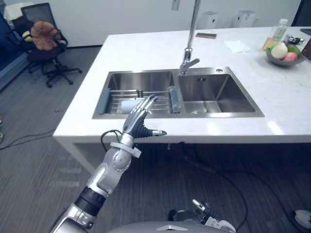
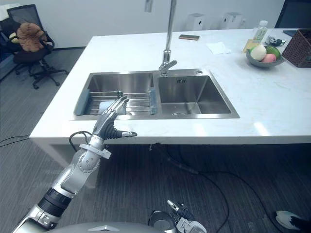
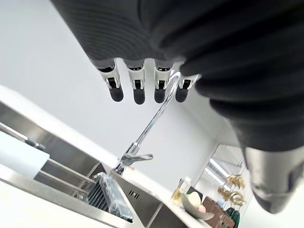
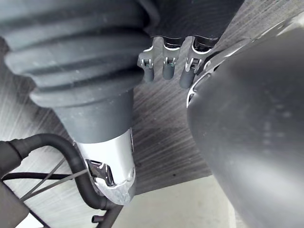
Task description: Walk over to the sink, pick up the cup, carry it to the dishwasher, place the cup inside the dishwasher, then close the dishwasher door
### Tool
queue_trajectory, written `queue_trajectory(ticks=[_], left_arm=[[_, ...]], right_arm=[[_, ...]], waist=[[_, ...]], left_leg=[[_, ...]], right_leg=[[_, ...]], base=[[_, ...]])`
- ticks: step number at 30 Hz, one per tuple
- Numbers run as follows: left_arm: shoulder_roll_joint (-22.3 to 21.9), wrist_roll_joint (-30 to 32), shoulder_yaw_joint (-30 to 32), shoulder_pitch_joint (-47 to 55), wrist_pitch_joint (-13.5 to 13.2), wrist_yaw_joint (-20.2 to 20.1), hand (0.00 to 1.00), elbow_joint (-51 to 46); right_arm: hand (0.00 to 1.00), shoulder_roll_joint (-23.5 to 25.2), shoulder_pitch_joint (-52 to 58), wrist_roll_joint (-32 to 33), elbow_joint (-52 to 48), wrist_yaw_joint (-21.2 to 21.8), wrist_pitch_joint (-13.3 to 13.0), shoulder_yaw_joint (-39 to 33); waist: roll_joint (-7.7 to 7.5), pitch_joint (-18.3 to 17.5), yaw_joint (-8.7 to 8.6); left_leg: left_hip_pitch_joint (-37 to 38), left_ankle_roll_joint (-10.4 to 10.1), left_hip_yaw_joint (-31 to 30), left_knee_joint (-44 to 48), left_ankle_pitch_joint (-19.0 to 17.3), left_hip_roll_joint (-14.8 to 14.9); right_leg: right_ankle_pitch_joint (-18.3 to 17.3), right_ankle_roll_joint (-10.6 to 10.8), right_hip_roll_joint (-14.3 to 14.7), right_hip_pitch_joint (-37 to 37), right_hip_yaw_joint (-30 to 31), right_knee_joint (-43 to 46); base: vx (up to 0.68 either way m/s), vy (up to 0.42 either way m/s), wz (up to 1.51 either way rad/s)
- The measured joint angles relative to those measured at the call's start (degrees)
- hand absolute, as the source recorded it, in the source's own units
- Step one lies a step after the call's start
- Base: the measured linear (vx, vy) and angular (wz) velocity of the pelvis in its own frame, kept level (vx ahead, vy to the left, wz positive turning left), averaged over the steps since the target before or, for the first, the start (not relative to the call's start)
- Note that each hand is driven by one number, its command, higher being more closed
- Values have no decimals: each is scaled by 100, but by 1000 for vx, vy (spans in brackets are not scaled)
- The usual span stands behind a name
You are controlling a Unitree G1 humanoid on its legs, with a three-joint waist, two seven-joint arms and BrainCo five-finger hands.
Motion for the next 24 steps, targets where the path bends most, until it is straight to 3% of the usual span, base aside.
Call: queue_trajectory(ticks=[2, 3, 5, 7, 8, 9, 10, 12, 14, 18, 24], left_arm=[[15, 0, 7, 14, 104, -151, 0, 0], [38, 0, 22, 7, 114, -220, 0, 0], [94, 6, 29, -24, 133, -324, 0, -1], [250, 53, 56, -100, 233, -478, 0, 3], [300, 61, 65, -178, 293, -550, 0, 12], [382, 115, 66, -320, 359, -635, 0, 21], [451, 220, 67, -480, 427, -678, 0, 31], [680, 346, 66, -605, 632, -759, 0, 121], [988, 384, 48, -787, 829, -825, 0, 247], [1462, 435, 44, -1242, 1313, -1341, 0, 1114], [1496, 609, 78, -1256, 1335, -1921, 0, 1259]], right_arm=[[0, -34, 16, -85, 75, 2, 187, 14], [0, -65, 11, -177, 150, -8, 300, 50], [0, -102, -18, -192, 306, -9, 393, 69], [0, -156, -140, -215, 491, 6, 417, 151], [0, -176, -160, -252, 524, 11, 412, 165], [0, -201, -175, -393, 524, 28, 424, 161], [0, -282, -191, -425, 545, 48, 468, 135], [0, -166, -245, -505, 598, 25, 493, 228], [0, -91, -283, -554, 576, 6, 483, 208], [0, -74, -338, -552, 520, -52, 485, 249], [0, -65, -346, -557, 523, -227, 541, 402]], waist=[[-46, 75, 16], [-69, 88, 19], [-89, 95, 34], [-114, 112, 34], [-124, 124, 35], [-96, 148, 23], [69, 160, 19], [-217, 184, 16], [-300, 155, -24], [-350, 190, -198], [-373, 210, -206]], left_leg=[[-459, 41, -16, 1370, -1, 481], [-693, 37, -18, 1556, -28, 631], [-848, 13, 70, 1091, -91, 624], [-931, 36, 337, -417, -117, 382], [-923, 69, 360, -1225, 56, 161], [-851, 224, 342, -2308, 642, -96], [-729, 412, 230, -3041, 1469, -261], [-262, 425, 317, -3763, 1850, -527], [3, 456, 313, -4586, 2148, -732], [-68, 498, 199, -4648, 2157, -957], [42, 482, 142, -4654, 2160, -927]], right_leg=[[-132, -97, 169, 558, 2, -252], [-151, -108, 202, 897, 0, -449], [-145, -101, 171, 1168, 38, -691], [-163, -70, 41, 1296, 126, -808], [-196, -7, -16, 1319, 172, -804], [-259, 120, -27, 1376, 210, -795], [-386, 293, 78, 1390, 277, -702], [-457, 317, -180, 1343, 422, -475], [-561, 356, -291, 1210, 439, -406], [-650, 473, -452, 1209, 376, -455], [-674, 477, -436, 1409, 348, -690]], base=[[401, -232, -12], [383, -198, -11], [339, -95, -17], [301, 26, -28], [277, 106, -20], [323, 154, -15], [241, 129, -10], [159, 101, -9], [104, 126, 8], [29, 57, 14], [-47, -4, 1]])
